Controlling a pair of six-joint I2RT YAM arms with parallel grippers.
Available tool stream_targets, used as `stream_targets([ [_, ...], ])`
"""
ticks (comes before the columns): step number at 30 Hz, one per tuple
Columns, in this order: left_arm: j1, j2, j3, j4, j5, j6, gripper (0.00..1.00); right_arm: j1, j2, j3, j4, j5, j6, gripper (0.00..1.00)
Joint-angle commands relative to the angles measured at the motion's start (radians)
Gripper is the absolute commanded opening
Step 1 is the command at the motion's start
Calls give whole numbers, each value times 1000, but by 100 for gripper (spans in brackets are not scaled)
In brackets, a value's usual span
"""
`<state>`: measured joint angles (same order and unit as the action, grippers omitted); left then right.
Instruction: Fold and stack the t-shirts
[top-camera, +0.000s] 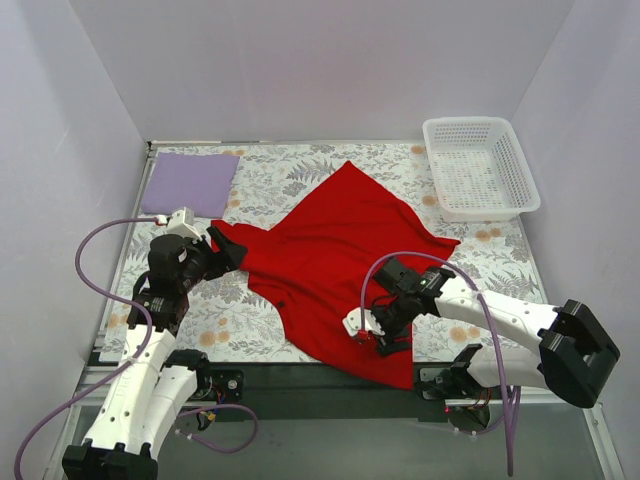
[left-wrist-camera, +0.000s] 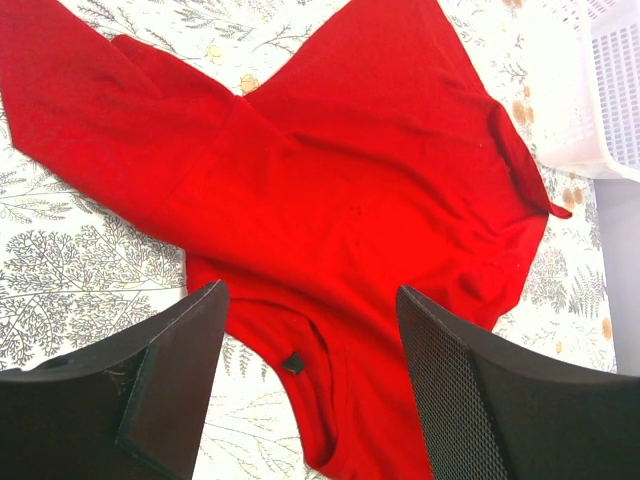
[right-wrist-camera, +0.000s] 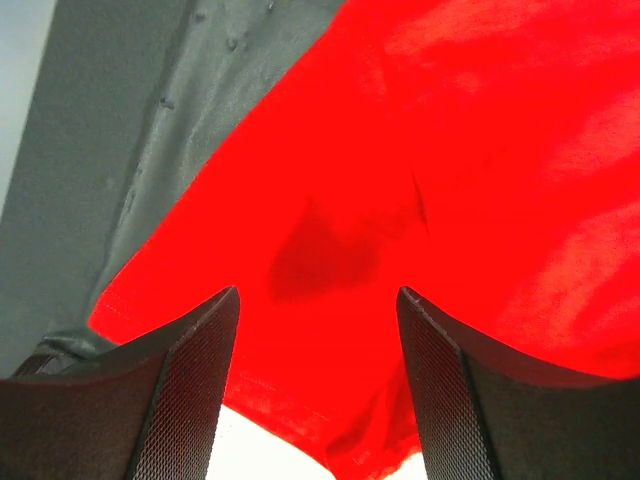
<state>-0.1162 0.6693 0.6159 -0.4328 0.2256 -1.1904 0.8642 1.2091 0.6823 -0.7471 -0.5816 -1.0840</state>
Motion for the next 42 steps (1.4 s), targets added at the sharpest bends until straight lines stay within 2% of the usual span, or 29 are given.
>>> stream_targets([
  [1,1,-11,-7,11,8,-5,67,48,-2,-33,83,69,58,70],
  [12,1,-25,-8,6,-11,-6,66,125,23,-52,137,57,108,67],
  [17,1,-27,-8,6,-15,-9,66,183,59,-58,146,65,102,61],
  [29,1,-28,-13,11,-2,-9,66,245,127,-63,160,66,122,26],
  [33,1,-30,-15,12,0,-11,66,259,118,-72,131,32,89,10],
  [38,1,-30,-18,14,3,-14,67,288,99,-60,54,-43,21,2],
  [42,1,-30,-18,17,15,-21,66,326,75,-38,-27,-73,-45,1],
])
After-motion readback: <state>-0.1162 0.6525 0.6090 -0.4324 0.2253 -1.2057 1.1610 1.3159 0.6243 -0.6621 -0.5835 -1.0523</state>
